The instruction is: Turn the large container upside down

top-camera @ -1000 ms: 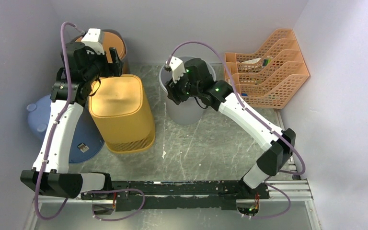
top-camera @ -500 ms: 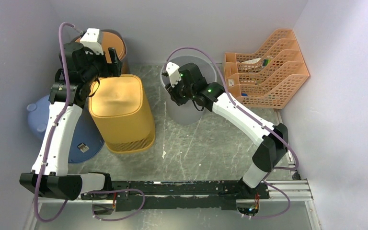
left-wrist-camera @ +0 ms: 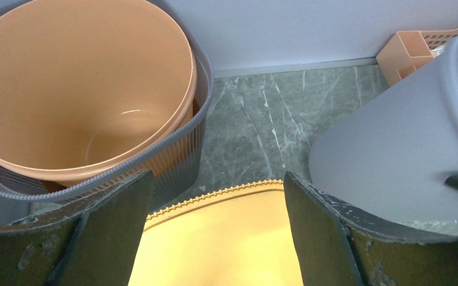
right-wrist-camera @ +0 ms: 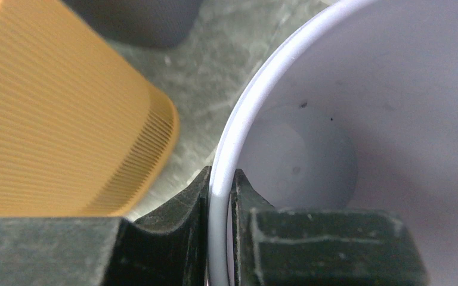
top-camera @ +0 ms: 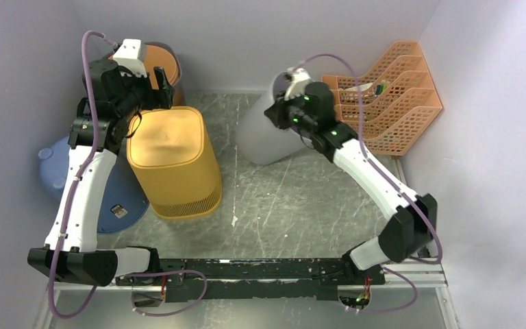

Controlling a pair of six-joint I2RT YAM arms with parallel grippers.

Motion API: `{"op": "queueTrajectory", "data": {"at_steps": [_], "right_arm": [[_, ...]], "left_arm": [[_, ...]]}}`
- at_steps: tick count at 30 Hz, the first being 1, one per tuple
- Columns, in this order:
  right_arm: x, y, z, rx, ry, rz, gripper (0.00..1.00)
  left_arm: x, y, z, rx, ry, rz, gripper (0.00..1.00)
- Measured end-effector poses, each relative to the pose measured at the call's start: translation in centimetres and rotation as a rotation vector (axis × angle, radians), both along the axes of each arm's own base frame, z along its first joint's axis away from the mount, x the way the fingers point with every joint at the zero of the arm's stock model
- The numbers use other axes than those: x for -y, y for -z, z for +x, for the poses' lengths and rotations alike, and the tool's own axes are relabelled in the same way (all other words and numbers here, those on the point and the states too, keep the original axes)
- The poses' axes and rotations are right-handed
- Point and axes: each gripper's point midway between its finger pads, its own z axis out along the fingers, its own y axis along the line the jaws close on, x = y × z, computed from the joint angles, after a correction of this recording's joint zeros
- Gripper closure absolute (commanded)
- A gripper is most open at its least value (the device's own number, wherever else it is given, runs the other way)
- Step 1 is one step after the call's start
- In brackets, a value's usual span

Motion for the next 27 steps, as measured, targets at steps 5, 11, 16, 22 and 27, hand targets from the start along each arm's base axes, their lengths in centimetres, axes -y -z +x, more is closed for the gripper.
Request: {"op": "queueTrajectory", "data": {"at_steps": [5,11,16,22,27], "right_arm": [[2.5,-3.9,0.1,0.058,0.057,0.366,0.97],[2.0,-7.6,-0.9,0.166,0.007,0.674,0.95],[4.7,-5.6,-1.1,0.145,0.068,0.893,0.95],[8.8,-1.2,1.9,0.078,0.18,1.123,0.95],[9.5,3.5,3.5,-0.062,0.239,1.221,0.94]], "left_arm": [[0.0,-1.5,-0.2,0.03,0.0,-0.004,0.09],[-0.1,-2.3,-0.4,0.048,0.002,0.001,0.09],[-0.1,-2.5,-0.6,0.049,0.002,0.001,0.09],[-0.1,-2.9,-0.8,0.053,0.002,0.001,0.1],[-0.2,-3.7,-1.0,0.07,0.003,0.004,0.09]]}}
